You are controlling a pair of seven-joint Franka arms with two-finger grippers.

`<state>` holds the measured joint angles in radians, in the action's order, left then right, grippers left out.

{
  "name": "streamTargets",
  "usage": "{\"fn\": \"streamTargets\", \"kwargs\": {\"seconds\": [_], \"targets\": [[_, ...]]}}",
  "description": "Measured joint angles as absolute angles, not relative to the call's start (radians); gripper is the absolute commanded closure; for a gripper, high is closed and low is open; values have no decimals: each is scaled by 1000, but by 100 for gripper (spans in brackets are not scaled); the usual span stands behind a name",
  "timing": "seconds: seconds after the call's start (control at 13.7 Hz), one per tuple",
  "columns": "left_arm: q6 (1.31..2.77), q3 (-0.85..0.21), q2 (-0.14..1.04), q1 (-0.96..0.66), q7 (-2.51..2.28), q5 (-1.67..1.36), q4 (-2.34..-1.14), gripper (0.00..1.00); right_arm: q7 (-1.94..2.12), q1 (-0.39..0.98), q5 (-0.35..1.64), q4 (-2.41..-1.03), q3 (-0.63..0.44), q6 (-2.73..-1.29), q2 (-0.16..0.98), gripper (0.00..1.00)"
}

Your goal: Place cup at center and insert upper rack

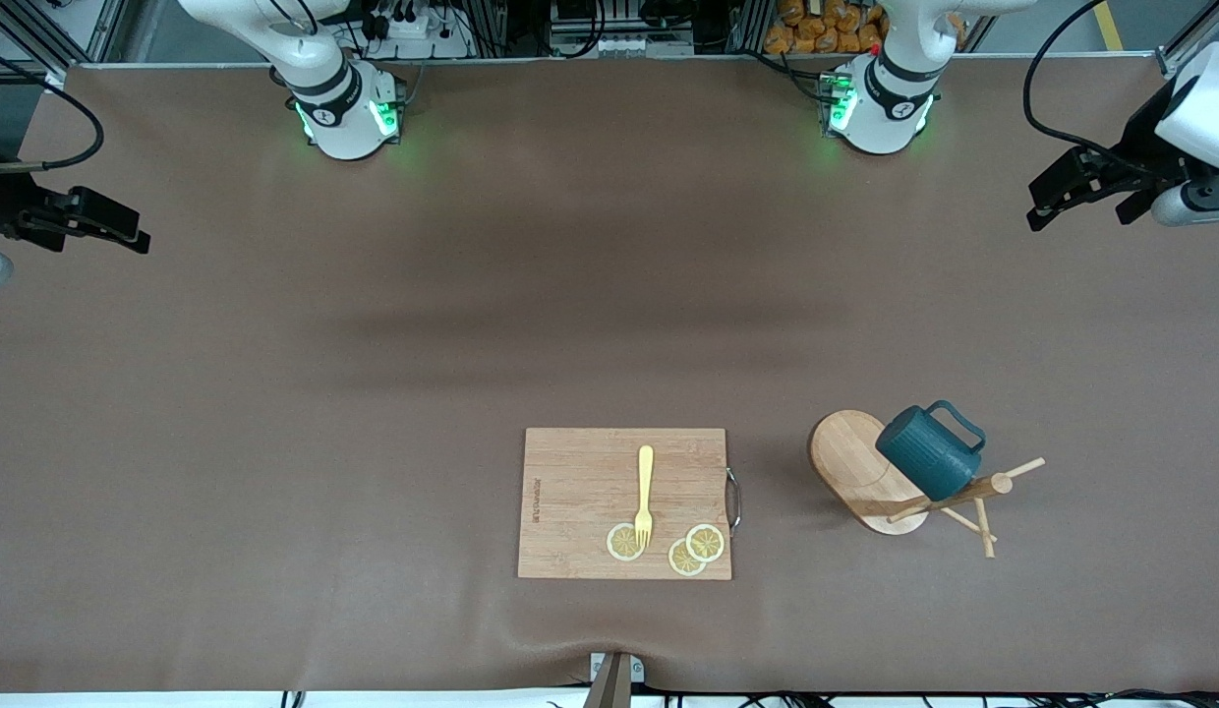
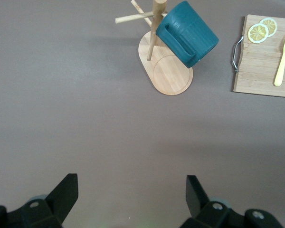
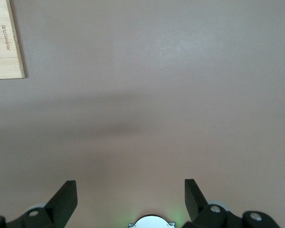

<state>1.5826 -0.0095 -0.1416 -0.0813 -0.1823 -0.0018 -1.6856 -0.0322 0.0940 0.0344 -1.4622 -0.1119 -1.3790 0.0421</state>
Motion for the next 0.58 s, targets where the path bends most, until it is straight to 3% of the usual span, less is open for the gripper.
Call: {"fn": "streamTargets", "kwargs": {"seconds": [0.58], "targets": [[1559, 0, -141, -77, -179, 41, -1684, 0, -32, 94, 34, -1462, -110, -1379, 42, 0]]}}
